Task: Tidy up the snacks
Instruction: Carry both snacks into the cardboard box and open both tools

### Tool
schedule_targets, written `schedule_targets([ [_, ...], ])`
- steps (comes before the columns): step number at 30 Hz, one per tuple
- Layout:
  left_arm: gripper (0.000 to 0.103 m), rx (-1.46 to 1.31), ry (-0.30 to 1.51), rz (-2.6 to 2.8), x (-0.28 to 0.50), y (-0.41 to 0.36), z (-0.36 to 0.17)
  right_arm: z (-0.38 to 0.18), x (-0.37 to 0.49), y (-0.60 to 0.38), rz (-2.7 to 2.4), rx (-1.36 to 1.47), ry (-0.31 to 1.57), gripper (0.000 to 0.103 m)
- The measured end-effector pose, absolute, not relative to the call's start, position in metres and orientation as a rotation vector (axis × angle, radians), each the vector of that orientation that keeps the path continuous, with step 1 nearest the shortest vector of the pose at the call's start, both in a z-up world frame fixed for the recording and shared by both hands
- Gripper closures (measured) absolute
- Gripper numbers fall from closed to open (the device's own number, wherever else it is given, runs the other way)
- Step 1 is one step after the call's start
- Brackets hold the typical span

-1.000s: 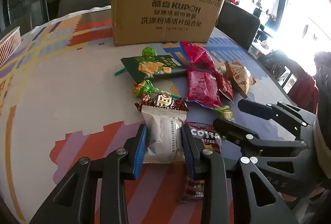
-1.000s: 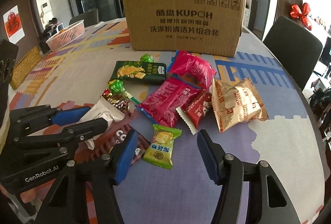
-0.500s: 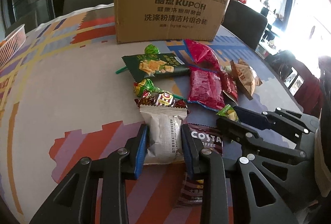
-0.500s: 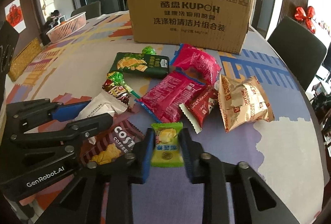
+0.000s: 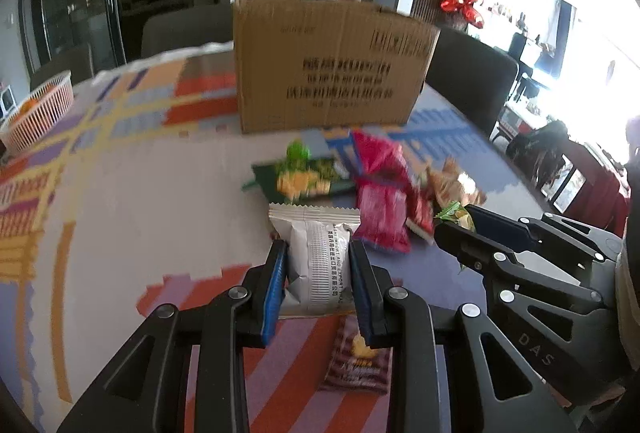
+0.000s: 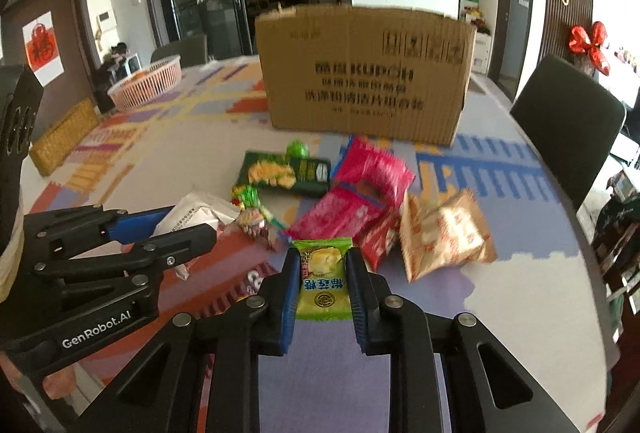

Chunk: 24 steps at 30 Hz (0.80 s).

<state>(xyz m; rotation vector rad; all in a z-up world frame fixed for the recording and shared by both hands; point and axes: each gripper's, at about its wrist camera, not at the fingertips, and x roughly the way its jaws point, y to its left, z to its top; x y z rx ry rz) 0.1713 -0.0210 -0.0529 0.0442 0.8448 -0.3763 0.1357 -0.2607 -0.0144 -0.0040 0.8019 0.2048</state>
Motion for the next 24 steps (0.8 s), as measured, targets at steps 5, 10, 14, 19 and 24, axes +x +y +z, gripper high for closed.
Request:
schedule_targets([
  [5,0.072,0.060,0.788,-0.368,0.181,-0.028,-0.026,0.007,0.143,-0.273,0.188,0.000,0.749,0.079],
  [10,0.072,0.081,0.712,-0.343,0.196,-0.033,0.005,0.033,0.159,-0.285,0.175,0.004,0.692,0.079],
  [14,0.072,0.089,0.660,-0.334,0.213,-0.039,0.029,0.055,0.176,-0.292,0.164,0.013,0.648,0.079],
  [19,0.072,0.088,0.620,-0.328,0.239,-0.046,0.052,0.078,0.203,-0.302,0.159,0.033,0.616,0.079],
  [24,0.072,0.132,0.597,-0.310,0.263,-0.057,0.063,0.097,0.225,-0.309,0.141,0.024,0.583,0.079],
])
